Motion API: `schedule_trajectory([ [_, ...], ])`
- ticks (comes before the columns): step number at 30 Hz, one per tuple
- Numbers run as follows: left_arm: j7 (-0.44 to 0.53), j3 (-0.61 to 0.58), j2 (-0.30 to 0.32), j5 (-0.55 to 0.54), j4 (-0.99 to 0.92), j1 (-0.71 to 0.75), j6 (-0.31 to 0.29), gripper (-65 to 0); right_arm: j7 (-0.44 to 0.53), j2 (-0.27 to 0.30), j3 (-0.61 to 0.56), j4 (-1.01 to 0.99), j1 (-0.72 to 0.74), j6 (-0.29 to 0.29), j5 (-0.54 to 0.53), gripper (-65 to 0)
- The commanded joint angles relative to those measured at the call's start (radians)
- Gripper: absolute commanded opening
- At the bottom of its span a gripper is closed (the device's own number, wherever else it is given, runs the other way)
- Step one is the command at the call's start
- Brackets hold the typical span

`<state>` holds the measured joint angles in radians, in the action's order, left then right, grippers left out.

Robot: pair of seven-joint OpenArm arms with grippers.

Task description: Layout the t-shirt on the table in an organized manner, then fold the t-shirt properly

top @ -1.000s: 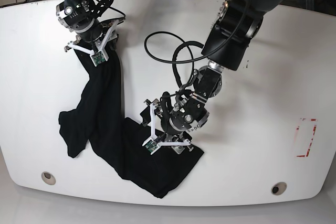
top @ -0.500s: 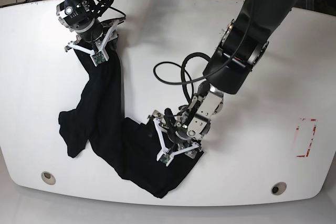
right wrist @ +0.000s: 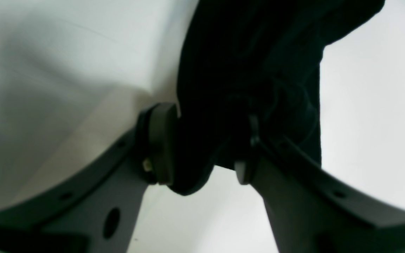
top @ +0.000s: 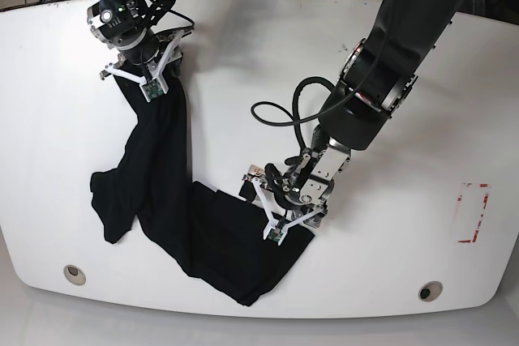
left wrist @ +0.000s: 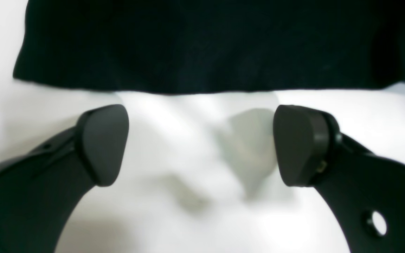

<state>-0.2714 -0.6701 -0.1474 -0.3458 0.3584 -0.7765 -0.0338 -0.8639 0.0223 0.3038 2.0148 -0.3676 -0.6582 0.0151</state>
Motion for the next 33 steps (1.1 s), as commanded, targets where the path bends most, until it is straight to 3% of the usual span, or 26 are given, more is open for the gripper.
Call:
schedule_trajectory([
  [1,0.017,0.002,-0.01,0.001,0.006,-0.039,0.004,-3.1,0.022,0.005,0.002,0.022,0.002,-0.004,-0.011,-40.3],
  [5,0.016,0.0,-0.01,0.001,0.004,-0.03,-0.005,-9.7,0.022,0.005,0.002,0.022,0.005,-0.004,-0.011,-40.4],
  [7,0.016,0.003,-0.01,0.0,0.008,-0.025,-0.031,-20.0,0.022,0.005,0.002,0.022,0.005,-0.004,-0.011,-40.4],
  [11,0.016,0.01,-0.01,0.0,0.014,-0.022,-0.062,-47.5,0.022,0.005,0.002,0.022,0.006,-0.004,-0.011,-40.4],
  [14,0.011,0.025,-0.01,0.0,0.015,-0.021,-0.068,-56.8,0.022,0.005,0.001,0.022,0.008,-0.004,-0.011,-40.4],
  [21,0.004,0.057,-0.01,0.0,0.1,0.042,-0.068,-57.8,0.022,0.005,0.002,0.025,0.029,-0.004,-0.011,-40.4],
  [26,-0.104,0.097,0.036,0.001,0.301,0.128,-0.068,-55.0,0.022,0.009,0.002,0.025,0.032,0.002,-0.01,-37.7],
  [29,-0.167,0.131,0.079,0.001,0.449,0.185,-0.068,-46.7,0.022,0.011,0.002,0.025,0.032,0.005,-0.007,-28.2],
  [33,-0.216,0.188,0.137,0.003,0.657,0.282,-0.068,-31.5,0.022,0.011,0.004,0.025,0.032,0.007,-0.004,-5.7],
])
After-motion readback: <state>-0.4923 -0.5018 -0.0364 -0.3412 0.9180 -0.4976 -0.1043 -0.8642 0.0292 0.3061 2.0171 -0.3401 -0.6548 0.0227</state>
